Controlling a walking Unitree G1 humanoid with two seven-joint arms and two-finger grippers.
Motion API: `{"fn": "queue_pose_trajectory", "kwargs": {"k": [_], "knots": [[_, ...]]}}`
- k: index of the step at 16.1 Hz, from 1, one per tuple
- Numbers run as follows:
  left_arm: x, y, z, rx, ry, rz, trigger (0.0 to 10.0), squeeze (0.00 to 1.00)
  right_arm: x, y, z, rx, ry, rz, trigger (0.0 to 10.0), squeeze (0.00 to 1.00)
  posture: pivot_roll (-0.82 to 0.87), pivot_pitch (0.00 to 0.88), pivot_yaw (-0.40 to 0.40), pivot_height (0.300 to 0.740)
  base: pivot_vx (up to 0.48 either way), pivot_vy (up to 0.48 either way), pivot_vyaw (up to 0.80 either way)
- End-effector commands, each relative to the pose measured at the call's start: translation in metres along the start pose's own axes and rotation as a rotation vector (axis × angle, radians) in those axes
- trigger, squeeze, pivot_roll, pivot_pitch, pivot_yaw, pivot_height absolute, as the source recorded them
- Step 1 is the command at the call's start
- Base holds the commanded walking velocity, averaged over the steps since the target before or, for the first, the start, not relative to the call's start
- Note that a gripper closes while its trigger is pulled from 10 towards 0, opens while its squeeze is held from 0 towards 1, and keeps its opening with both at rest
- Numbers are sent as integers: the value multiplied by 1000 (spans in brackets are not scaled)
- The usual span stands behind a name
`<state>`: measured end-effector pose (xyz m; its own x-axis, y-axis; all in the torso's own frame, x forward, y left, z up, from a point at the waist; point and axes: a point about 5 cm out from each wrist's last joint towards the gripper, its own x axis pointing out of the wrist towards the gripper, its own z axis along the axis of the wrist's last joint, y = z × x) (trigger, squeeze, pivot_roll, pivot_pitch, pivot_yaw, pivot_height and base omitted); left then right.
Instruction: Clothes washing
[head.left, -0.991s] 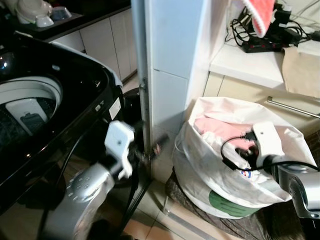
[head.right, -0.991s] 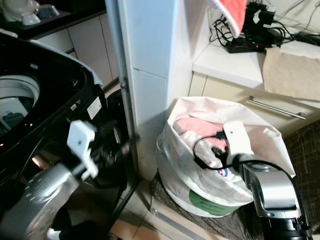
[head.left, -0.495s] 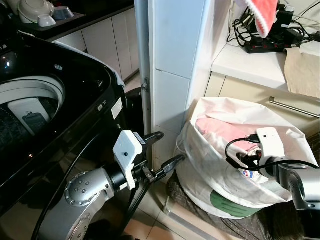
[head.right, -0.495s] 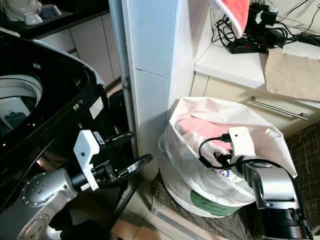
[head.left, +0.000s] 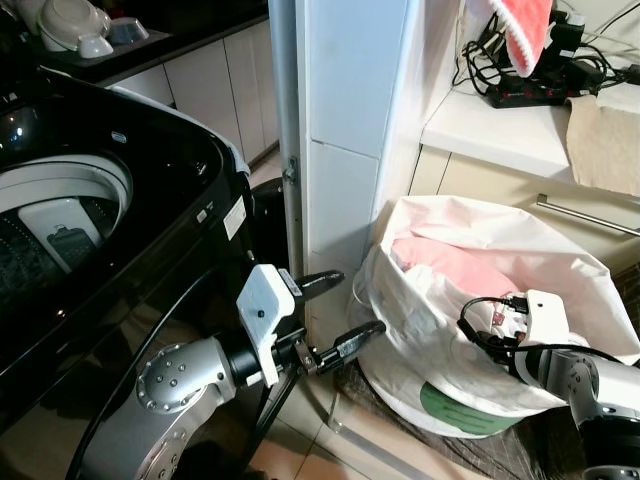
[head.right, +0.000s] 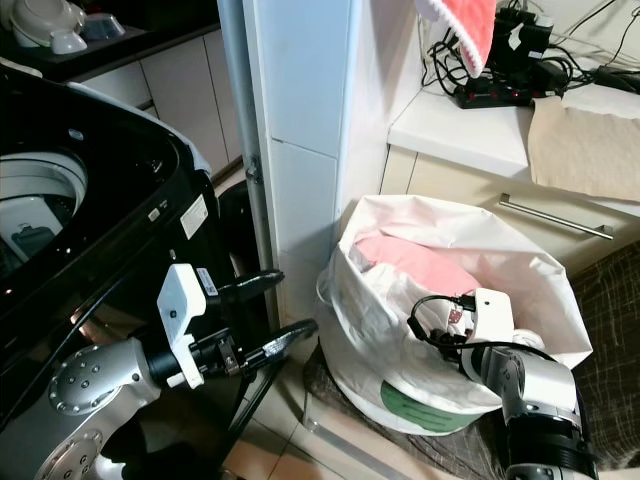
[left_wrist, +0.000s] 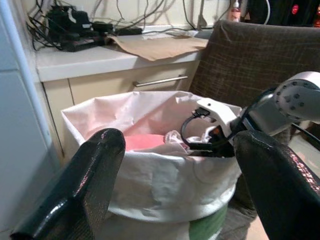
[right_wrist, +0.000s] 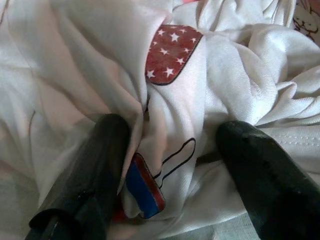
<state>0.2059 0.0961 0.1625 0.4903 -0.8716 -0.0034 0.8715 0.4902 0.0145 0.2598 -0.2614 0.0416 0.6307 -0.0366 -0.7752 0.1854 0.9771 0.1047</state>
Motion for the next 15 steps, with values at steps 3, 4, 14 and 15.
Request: {"fn": "queue_pose_trajectory", "kwargs": {"k": [3,4,14,15], "knots": [[-1,-1,1,-2,15,-23,10000,0,3,-3,2,-8,-2,-26,2549,0,0,0,9,740,0,0,0],[-2,-1,0,-5,23,-28,10000,0,5,-3,4,-17,-16,-28,0,0,1,5,9,740,0,0,0],[-2,1,-2,-4,39,-36,10000,0,5,-4,10,-41,-110,-23,0,0,-7,18,23,740,0,0,0],[-2,1,-3,-4,40,-37,10000,0,5,-4,11,-44,-115,-22,0,0,-7,18,23,740,0,0,0]]}}
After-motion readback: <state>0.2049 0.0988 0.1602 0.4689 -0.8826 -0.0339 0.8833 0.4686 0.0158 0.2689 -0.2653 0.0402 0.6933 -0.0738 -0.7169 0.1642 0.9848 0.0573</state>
